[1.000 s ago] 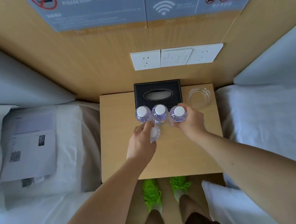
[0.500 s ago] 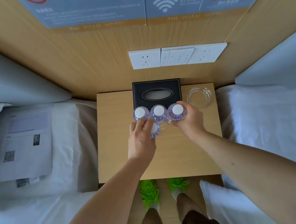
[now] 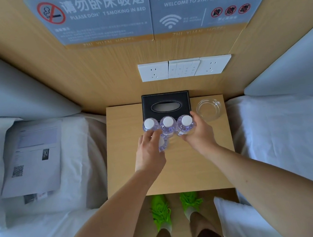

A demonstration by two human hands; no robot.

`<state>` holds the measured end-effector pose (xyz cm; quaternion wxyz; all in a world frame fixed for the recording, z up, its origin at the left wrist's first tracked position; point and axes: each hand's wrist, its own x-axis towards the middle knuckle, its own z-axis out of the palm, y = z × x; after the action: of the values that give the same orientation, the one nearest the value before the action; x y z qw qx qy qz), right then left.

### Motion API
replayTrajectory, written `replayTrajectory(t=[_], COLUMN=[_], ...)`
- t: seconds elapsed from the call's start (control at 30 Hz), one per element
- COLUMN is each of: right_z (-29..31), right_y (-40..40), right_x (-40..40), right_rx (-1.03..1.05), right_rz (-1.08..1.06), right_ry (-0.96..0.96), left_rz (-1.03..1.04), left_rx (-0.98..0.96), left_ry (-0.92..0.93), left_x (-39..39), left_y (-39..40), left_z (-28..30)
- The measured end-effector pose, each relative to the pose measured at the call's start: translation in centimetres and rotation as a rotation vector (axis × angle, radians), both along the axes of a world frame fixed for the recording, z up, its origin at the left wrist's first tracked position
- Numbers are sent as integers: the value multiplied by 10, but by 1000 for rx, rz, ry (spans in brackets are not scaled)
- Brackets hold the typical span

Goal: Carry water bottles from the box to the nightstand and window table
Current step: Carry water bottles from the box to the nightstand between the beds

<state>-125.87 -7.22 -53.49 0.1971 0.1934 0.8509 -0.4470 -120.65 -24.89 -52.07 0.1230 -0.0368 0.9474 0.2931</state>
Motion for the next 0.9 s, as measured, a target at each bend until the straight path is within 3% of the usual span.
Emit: replayTrajectory(t=[0.17,0.4,0.67,0.9], right_z=[29,97,168,213], right_y=[-1,-6,-4,31], right_x=[4,16,51,109], right_rx=[12,44,175,356], right_rz=[7,-32,-17,-138], right_ry=[33,150,285,324], left_rz=[27,-21,-202,-453], left_rx=[-26,-75,-52,9], left_ry=[-40,62,224,305], left_x=[-1,-22,-40,-27], left_y=[-8,-29,-22,40], left_z=[30,92,165,214])
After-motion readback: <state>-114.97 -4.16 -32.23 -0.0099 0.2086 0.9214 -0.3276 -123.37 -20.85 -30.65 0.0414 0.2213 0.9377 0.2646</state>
